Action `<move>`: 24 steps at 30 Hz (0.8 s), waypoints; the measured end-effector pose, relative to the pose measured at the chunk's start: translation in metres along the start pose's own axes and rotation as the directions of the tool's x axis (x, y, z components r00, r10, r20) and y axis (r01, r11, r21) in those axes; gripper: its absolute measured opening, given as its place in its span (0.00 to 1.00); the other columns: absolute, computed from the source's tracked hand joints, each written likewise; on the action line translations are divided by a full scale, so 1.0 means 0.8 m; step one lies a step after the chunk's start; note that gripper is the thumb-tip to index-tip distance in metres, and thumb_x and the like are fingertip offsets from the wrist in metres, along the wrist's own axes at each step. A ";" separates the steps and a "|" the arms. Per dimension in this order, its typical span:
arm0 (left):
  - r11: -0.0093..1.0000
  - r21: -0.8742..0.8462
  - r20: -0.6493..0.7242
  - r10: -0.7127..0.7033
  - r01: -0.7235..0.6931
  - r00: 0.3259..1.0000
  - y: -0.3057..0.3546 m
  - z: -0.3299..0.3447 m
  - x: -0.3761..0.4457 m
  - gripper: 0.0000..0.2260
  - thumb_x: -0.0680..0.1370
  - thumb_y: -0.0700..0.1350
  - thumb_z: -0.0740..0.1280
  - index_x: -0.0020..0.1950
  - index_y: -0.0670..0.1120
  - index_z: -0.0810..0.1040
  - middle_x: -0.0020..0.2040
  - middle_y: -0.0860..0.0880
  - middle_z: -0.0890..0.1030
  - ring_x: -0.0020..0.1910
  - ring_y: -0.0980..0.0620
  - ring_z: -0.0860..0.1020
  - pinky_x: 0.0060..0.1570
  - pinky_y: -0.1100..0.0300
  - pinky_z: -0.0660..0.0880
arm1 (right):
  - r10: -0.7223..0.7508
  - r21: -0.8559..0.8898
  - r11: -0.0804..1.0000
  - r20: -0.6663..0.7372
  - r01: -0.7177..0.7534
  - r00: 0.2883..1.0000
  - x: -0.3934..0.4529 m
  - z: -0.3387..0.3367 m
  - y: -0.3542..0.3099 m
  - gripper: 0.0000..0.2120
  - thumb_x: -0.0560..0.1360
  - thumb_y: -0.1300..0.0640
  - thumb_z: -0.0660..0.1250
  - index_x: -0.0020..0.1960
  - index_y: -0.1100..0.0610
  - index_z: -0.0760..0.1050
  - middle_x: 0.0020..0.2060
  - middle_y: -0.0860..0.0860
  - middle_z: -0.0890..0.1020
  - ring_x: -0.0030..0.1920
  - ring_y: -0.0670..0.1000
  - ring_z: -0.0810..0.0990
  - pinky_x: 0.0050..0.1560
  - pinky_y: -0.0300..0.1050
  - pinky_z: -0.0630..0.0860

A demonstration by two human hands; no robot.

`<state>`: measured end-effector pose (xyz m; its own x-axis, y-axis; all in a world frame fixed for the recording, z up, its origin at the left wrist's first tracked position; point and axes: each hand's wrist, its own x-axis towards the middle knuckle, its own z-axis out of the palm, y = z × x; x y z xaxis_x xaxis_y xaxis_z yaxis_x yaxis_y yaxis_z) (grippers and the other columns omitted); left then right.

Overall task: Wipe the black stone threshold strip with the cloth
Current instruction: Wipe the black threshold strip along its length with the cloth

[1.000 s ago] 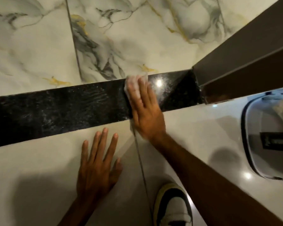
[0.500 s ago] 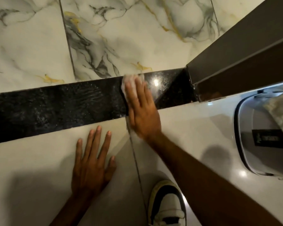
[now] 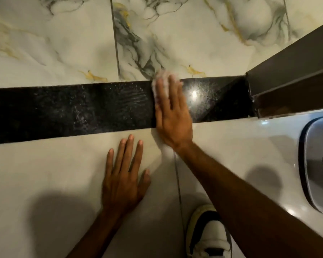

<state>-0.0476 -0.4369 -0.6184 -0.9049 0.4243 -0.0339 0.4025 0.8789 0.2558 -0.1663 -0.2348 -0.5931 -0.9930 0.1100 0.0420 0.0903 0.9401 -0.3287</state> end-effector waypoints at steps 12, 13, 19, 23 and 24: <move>0.989 0.080 -0.004 -0.128 0.128 0.992 -0.036 -0.007 -0.042 0.36 0.83 0.57 0.58 0.90 0.50 0.54 0.90 0.42 0.54 0.90 0.42 0.51 0.88 0.40 0.45 | 0.280 0.050 0.960 -0.074 -0.277 0.957 0.017 0.006 -0.040 0.31 0.89 0.48 0.55 0.89 0.57 0.52 0.89 0.61 0.52 0.89 0.63 0.51 0.90 0.59 0.54; 0.988 0.082 -0.005 -0.129 0.129 0.992 -0.037 -0.005 -0.042 0.36 0.83 0.57 0.59 0.90 0.50 0.53 0.90 0.42 0.53 0.90 0.43 0.50 0.88 0.40 0.45 | 0.173 0.045 0.984 -0.035 -0.172 0.984 0.028 0.012 -0.053 0.32 0.89 0.48 0.54 0.89 0.57 0.52 0.89 0.62 0.52 0.89 0.63 0.51 0.90 0.58 0.51; 0.992 0.048 -0.004 -0.119 0.119 0.993 -0.042 -0.015 -0.043 0.33 0.85 0.56 0.57 0.89 0.50 0.56 0.90 0.42 0.55 0.89 0.42 0.54 0.88 0.40 0.49 | -0.168 0.025 0.986 0.082 0.166 0.982 -0.084 0.002 -0.036 0.28 0.90 0.51 0.54 0.88 0.54 0.56 0.89 0.58 0.55 0.90 0.59 0.52 0.87 0.62 0.62; 0.990 0.031 -0.027 -0.139 0.140 0.990 -0.041 -0.019 -0.039 0.31 0.86 0.56 0.55 0.89 0.49 0.58 0.89 0.42 0.57 0.89 0.42 0.55 0.88 0.39 0.50 | 0.147 -0.111 0.982 -0.062 -0.153 0.987 -0.096 -0.008 -0.007 0.28 0.89 0.52 0.55 0.88 0.56 0.58 0.88 0.59 0.59 0.88 0.62 0.58 0.86 0.60 0.66; 0.990 0.020 -0.033 -0.139 0.140 0.990 -0.041 -0.017 -0.039 0.31 0.86 0.56 0.54 0.89 0.48 0.58 0.90 0.42 0.57 0.89 0.42 0.55 0.88 0.39 0.50 | 0.204 -0.111 0.970 -0.102 -0.215 0.974 -0.079 -0.004 -0.015 0.28 0.89 0.52 0.55 0.87 0.57 0.58 0.87 0.61 0.59 0.88 0.64 0.58 0.86 0.60 0.64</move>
<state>-0.0343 -0.4819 -0.6124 -0.9562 0.2902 -0.0374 0.2745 0.9339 0.2289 -0.1046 -0.2521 -0.5885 -0.9408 0.3316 0.0703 0.3092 0.9245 -0.2229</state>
